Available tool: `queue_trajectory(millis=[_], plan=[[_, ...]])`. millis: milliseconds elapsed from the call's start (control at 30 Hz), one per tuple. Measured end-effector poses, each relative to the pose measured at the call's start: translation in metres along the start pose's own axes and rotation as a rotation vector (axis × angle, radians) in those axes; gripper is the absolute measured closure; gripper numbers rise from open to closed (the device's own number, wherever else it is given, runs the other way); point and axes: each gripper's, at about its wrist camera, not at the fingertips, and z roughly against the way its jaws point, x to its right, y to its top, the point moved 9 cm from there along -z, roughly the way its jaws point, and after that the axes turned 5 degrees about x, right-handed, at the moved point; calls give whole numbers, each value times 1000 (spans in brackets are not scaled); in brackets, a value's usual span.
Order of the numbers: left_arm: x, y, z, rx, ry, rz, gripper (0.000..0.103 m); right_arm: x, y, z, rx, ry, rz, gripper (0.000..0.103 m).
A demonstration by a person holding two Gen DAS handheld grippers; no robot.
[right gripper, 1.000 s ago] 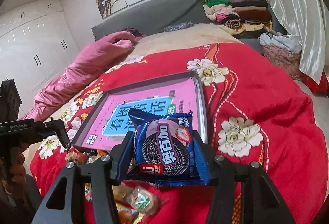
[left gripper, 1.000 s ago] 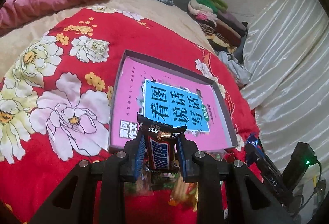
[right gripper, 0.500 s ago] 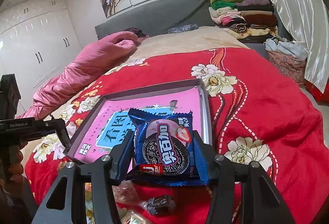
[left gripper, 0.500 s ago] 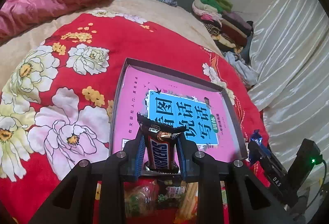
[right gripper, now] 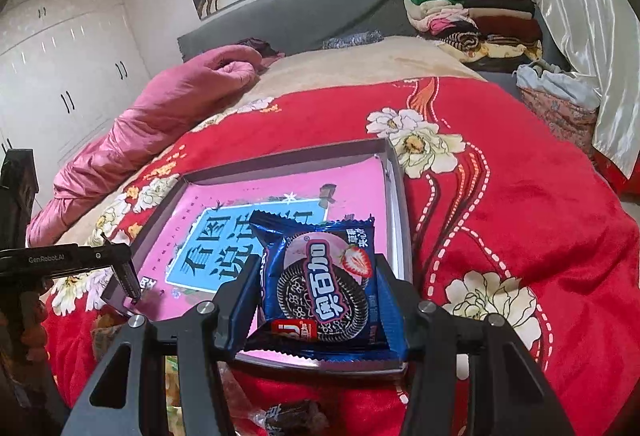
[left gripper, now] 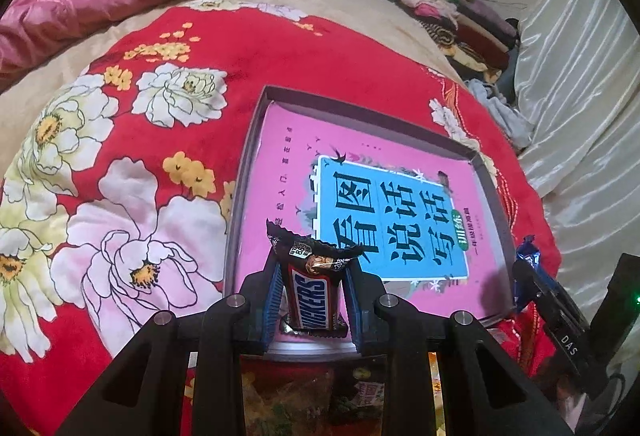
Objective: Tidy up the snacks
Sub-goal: 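Place the Snickers bar in the tray with the left tool while the right tool carries the cookie pack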
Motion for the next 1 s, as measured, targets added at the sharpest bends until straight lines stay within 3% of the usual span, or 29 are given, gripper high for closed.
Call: queue_trajectory(millis=[433,1000], plan=[[2,-5,-9,-14,14,-16,74,2,-13,-13,-61,19,-26,49],[1,-8,-21,-48,30,-18,74,1,-21,-19,-91,-54,48,48]])
